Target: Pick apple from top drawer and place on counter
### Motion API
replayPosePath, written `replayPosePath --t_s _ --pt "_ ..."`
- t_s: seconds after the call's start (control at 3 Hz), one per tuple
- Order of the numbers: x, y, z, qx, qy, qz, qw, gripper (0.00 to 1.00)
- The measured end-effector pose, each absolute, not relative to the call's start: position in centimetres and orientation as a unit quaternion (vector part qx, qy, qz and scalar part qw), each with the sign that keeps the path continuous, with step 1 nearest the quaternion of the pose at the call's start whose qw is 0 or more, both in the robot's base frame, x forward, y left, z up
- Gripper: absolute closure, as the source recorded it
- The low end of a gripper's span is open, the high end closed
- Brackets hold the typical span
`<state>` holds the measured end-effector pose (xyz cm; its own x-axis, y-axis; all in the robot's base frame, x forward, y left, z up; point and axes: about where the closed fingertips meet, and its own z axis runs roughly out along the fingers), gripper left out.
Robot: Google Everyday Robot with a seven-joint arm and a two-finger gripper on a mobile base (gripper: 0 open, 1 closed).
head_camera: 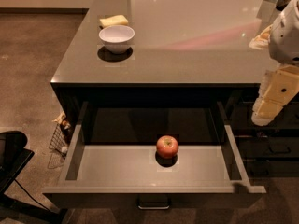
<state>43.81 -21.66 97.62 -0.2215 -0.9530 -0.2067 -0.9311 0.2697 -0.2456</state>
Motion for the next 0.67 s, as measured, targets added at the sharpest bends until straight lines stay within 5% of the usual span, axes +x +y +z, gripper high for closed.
replayPosePath --t_s 0.67 --pt "44.3 -21.3 96.3 -0.601 0.779 -0.015 0.177 0.00"
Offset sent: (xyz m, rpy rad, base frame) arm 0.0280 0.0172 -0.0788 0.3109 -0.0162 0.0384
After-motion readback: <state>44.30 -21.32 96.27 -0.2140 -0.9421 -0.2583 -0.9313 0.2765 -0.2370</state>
